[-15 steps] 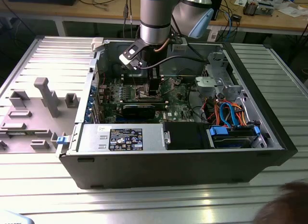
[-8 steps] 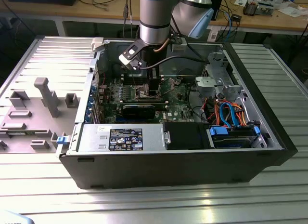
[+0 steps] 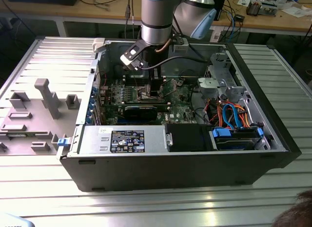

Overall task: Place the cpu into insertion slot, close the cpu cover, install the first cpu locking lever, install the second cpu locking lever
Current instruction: 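Place the cpu into insertion slot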

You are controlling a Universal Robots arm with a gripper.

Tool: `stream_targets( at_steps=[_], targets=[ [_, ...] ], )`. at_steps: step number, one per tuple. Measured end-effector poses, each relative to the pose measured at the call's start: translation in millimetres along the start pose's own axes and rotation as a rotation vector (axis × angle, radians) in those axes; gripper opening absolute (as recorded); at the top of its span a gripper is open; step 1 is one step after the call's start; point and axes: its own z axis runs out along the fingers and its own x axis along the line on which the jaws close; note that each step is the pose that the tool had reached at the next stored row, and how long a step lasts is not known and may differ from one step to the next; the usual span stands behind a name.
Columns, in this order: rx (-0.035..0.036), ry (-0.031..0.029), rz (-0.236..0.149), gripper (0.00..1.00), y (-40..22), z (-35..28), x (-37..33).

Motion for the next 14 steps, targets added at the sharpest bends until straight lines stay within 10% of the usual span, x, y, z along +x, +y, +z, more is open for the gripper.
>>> stream_targets(
  at_steps=[14],
  targets=[
    [0.0000,0.0000,0.000,0.55,-0.1,4.4,1.0]
  ],
)
